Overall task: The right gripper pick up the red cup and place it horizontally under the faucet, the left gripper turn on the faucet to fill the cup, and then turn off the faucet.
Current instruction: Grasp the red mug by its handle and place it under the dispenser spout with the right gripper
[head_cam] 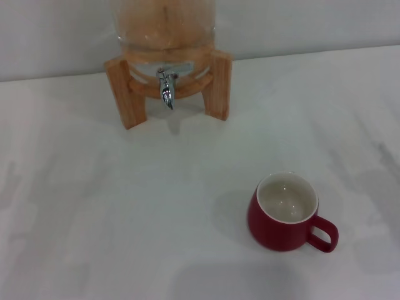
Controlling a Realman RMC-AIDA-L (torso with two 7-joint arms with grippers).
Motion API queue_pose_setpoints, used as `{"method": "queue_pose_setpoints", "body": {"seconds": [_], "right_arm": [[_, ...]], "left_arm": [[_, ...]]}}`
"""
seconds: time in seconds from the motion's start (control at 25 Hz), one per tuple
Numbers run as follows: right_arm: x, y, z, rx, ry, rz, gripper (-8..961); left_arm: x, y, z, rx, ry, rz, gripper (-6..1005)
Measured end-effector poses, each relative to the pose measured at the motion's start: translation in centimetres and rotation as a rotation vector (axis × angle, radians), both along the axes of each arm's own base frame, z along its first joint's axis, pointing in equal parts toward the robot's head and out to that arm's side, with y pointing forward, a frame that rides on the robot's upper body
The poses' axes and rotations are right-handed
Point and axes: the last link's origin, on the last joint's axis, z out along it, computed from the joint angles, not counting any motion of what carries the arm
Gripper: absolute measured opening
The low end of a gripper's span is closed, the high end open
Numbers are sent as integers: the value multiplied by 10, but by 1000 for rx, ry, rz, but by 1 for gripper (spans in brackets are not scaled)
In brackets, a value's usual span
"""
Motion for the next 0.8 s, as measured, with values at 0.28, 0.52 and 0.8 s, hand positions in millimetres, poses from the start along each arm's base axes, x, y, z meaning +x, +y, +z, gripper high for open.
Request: {"method": "queue_pose_setpoints", "body": {"seconds": [0.28, 0.52, 0.8], "right_arm": [[5, -12, -5, -38, -9, -15, 854], [8, -18, -5, -39, -8, -28, 853], [11, -31, -4, -38, -4, -36, 850]], "left_arm": [[1, -2, -4, -19, 11, -6, 861], [3, -1, -5, -25, 12, -15, 861], [4, -2, -8, -38, 15, -23, 861]]}}
